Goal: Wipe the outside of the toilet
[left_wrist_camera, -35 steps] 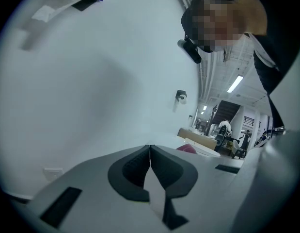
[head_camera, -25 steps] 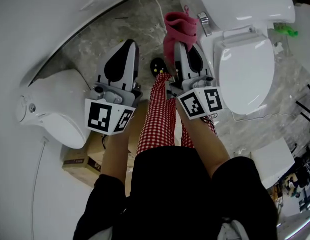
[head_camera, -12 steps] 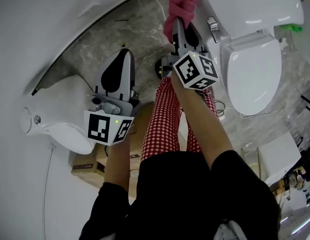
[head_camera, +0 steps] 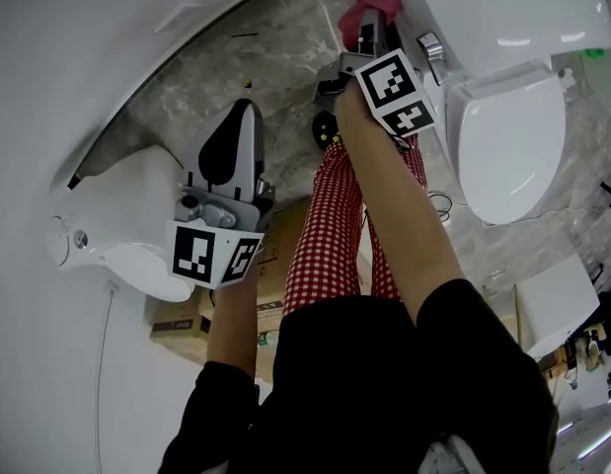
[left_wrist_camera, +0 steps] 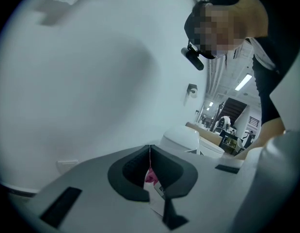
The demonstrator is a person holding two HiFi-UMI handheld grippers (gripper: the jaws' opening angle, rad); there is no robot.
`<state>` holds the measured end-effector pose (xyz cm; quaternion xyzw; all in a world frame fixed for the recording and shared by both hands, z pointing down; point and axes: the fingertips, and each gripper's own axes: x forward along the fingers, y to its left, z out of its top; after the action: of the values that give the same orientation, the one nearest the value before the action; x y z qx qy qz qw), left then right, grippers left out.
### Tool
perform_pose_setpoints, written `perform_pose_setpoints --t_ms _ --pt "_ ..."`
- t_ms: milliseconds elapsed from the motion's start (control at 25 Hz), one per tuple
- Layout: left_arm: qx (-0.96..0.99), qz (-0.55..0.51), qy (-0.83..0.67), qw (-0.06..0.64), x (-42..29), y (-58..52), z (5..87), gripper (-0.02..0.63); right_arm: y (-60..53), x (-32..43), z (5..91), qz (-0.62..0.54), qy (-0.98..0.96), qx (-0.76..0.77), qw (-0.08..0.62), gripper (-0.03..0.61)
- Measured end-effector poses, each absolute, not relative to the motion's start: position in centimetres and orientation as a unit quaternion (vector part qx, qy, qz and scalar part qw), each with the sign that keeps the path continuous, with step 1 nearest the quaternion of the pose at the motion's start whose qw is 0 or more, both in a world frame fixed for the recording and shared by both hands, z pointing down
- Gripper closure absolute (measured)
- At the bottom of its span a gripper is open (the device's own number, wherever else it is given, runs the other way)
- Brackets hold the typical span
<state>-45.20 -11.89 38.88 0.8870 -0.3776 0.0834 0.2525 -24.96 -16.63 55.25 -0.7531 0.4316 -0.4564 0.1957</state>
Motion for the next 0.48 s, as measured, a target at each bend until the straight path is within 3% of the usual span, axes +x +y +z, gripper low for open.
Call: perform_pose_setpoints --t_ms 480 --pt "0.892 0.080 -0.368 0.251 -44.2 -11.9 38.5 0.603 -15.0 -24.1 55.1 -0.456 0.416 -0.760 0.203 0.523"
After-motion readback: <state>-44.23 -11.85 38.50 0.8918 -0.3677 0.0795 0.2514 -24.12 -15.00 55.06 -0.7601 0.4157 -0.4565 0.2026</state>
